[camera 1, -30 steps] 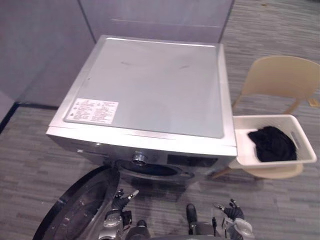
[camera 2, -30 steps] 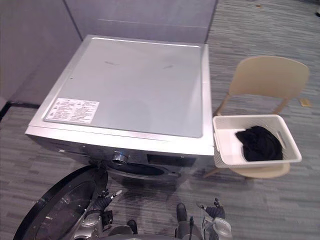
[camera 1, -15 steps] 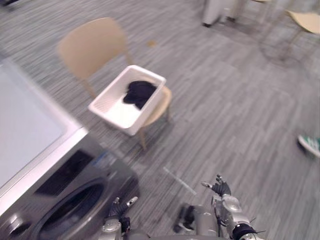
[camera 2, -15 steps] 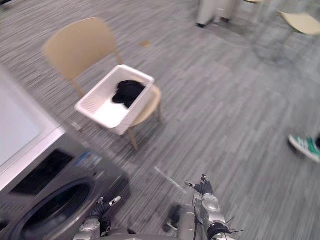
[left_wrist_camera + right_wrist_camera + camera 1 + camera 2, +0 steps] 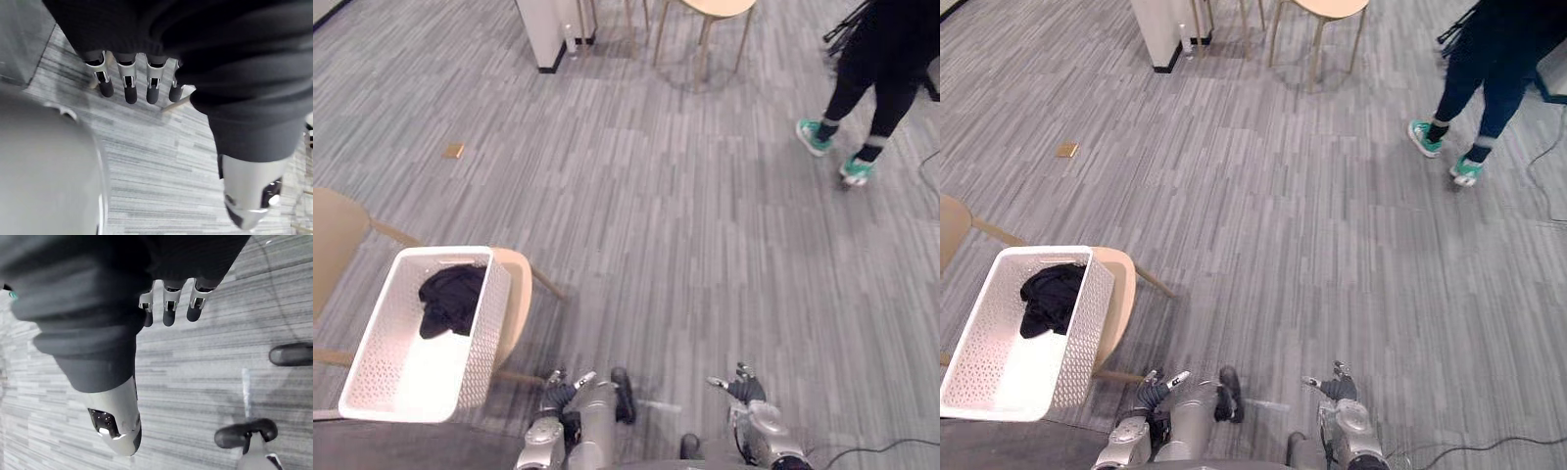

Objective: Pick up the laundry basket with both hands and put the clothes into the washing machine.

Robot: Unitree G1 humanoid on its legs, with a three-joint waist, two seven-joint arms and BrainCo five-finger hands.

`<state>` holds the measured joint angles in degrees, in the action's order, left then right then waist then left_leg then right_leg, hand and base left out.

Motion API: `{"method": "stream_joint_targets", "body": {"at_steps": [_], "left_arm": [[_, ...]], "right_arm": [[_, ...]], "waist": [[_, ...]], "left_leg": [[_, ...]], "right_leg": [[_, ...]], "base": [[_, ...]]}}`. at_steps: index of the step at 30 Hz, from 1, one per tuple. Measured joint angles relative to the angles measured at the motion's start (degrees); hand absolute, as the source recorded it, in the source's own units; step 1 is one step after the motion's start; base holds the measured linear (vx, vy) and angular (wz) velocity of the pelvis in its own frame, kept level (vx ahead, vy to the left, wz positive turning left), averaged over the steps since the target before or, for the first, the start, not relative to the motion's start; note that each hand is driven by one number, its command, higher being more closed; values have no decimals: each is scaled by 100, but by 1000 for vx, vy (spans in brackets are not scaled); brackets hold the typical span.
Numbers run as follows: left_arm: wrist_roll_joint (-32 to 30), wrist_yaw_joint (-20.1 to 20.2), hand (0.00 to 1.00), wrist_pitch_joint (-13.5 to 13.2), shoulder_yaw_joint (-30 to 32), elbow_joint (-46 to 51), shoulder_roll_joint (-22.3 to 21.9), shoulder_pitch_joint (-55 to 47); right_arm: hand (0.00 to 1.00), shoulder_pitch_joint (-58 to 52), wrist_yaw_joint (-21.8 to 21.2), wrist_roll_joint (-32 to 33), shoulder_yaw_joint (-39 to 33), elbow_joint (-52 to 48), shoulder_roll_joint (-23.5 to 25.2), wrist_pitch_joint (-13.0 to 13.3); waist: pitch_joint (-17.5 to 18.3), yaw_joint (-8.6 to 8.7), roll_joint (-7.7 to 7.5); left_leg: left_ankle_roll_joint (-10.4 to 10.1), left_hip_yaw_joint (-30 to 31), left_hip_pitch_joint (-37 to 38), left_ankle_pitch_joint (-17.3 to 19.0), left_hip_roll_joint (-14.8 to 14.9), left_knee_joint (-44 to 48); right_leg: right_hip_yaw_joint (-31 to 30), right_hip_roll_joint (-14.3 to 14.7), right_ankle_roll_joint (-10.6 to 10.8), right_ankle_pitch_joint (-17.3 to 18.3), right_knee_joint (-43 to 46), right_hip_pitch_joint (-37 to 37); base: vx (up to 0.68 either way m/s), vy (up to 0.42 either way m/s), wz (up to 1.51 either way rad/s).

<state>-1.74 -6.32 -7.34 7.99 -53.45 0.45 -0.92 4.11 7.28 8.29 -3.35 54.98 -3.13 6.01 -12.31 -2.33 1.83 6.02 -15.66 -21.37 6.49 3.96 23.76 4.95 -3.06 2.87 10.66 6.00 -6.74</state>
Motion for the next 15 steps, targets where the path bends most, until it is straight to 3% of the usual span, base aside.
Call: {"method": "stream_joint_targets", "body": {"at_steps": [1,3,4,5,6,7,8,11,12,13,14,15], "left_arm": [[7,9,0,0,97,14,-12,-8],[7,1,0,0,107,11,-14,-16],[5,0,0,11,83,-6,-2,-80],[4,2,0,58,-18,-12,24,-83],[4,0,0,66,-151,-9,49,-64],[0,-1,0,101,-350,-31,80,-35],[-2,-3,0,149,-405,-36,69,-22],[3,-29,0,189,-398,-8,32,5],[4,-37,0,188,-393,-5,0,92],[3,-39,0,187,-394,-8,-64,199],[-2,-29,0,183,-396,-14,-210,359],[-3,-25,0,182,-397,-13,-267,384]], "right_arm": [[0,59,0,-16,-9,-1,19,-8],[0,49,-3,-73,-14,-2,27,0],[0,33,-13,-122,-8,16,36,2],[0,-19,-10,-157,-14,-11,33,11],[0,-61,-8,-195,-17,-10,38,3],[0,-138,-14,-207,-16,-12,23,-2],[0,-177,1,-203,-20,-24,11,-11],[0,-250,10,-143,-43,-273,45,5],[0,-362,15,-51,-92,-571,62,42],[0,-437,23,9,-162,-750,46,52],[0,-547,30,40,-355,-920,31,69],[0,-570,32,70,-393,-947,33,81]], "waist": [[-11,-40,-24],[-11,-181,-64],[6,-155,-93],[45,-110,-120],[47,-84,-187],[65,13,-262],[61,20,-239],[68,-13,-194],[86,-4,-157],[102,23,-145],[86,71,-89],[86,90,-60]], "left_leg": [[183,-26,7,127,-8,253],[163,-77,288,274,-94,409],[193,74,674,471,-313,217],[237,482,1043,690,-511,-105],[257,686,1192,773,-662,-238],[331,1089,1333,824,-847,-253],[352,1451,1563,836,-931,-350],[346,2197,2004,831,-946,-554],[346,2756,2058,832,-959,-548],[344,3181,2046,832,-974,-498],[270,3739,2020,873,-1026,-294],[138,3910,2022,944,-1039,-170]], "right_leg": [[-75,-50,145,-85,203,-28],[-97,-116,286,-179,1028,57],[12,-232,472,-299,2092,276],[123,-390,666,-709,3314,708],[195,-528,647,-1147,4037,1001],[329,-674,406,-670,4919,1353],[476,-722,131,-151,5302,1686],[716,-575,-2,402,4761,2135],[520,-339,-65,565,4192,2485],[194,-134,-67,566,3662,2706],[-628,141,120,435,2775,2898],[-938,201,236,325,2447,2900]], "base": [[588,315,24],[526,294,20],[470,240,64],[470,197,102],[446,85,155],[440,-18,182],[441,-31,181],[501,-77,149],[333,-125,191],[485,-254,291],[396,-247,256],[488,-335,272]]}}
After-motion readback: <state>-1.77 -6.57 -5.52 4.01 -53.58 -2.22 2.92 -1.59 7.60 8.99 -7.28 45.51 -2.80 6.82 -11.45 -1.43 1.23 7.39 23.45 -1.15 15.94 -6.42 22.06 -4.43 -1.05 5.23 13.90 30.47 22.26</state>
